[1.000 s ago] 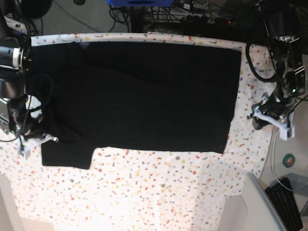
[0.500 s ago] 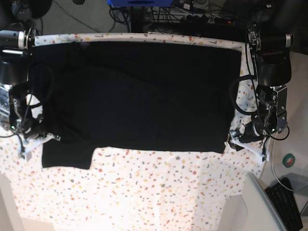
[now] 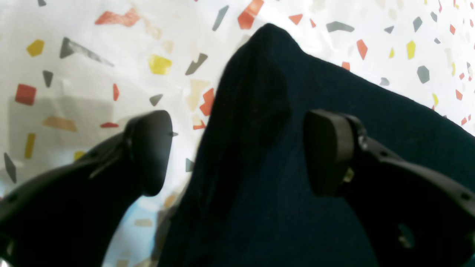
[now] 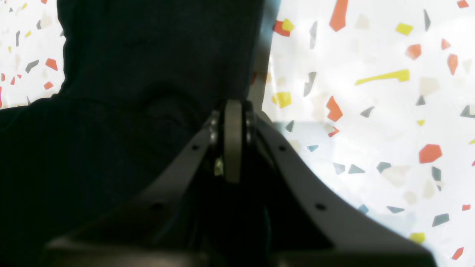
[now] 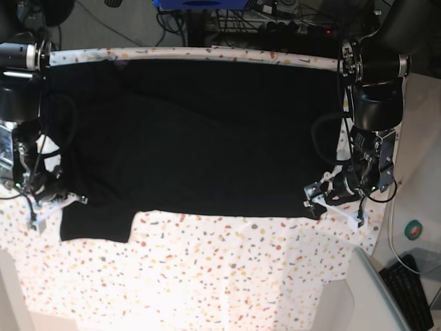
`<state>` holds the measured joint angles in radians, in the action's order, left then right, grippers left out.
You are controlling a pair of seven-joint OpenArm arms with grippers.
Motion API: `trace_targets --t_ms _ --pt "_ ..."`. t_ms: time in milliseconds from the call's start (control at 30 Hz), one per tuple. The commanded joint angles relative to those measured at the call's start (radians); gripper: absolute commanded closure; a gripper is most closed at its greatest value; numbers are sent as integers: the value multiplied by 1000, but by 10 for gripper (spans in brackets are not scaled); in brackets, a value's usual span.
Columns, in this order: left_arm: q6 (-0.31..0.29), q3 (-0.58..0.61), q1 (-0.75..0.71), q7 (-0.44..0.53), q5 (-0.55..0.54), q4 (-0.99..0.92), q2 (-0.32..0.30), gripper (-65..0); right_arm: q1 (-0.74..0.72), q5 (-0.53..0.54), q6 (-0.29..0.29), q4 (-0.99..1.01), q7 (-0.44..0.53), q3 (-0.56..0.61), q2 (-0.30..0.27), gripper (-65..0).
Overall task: Layout the t-shirt on the table in an organized manner, then fold the t-shirt properly
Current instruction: 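Move the left gripper down to the shirt's hem corner, then grasp the hem edge with both grippers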
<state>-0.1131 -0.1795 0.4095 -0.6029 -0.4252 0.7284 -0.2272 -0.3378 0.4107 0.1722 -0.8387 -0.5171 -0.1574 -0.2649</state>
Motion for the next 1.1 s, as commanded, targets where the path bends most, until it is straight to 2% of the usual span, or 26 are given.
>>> trace_targets --t_ms 0,67,167,200,300,400,567,667,733,900,1067 --pt "-9 2 13 4 -5 6 -4 -476 -28 4 5 -21 16 -3 -15 0" --pt "-9 2 9 4 -5 6 -5 -327 -27 4 5 -21 16 -3 -15 0" --pt "-7 2 -10 22 -5 26 -11 -41 -27 4 5 -21 16 -3 -15 0" --pt "-4 2 -19 42 -4 49 -13 0 -25 4 5 -21 16 -3 -15 0" --pt "-4 2 -71 56 18 142 -33 0 -17 4 5 -21 16 -3 -15 0" --pt "-3 1 -125 54 133 253 -27 0 -16 4 5 -21 16 -1 -15 0" --pt "-3 -8 -234 53 375 392 38 0 -16 4 5 -21 16 0 -15 0" --pt "-3 -12 -288 53 464 449 71 0 -16 4 5 -21 16 2 -15 0" --pt "-3 -13 -318 47 490 472 85 0 -16 4 5 -21 16 3 -15 0" --pt "-3 -13 -330 -74 441 481 82 0 -16 4 5 -21 16 3 -15 0" --pt "-3 -13 -332 -90 441 481 82 0 -14 4 5 -21 16 3 -15 0"
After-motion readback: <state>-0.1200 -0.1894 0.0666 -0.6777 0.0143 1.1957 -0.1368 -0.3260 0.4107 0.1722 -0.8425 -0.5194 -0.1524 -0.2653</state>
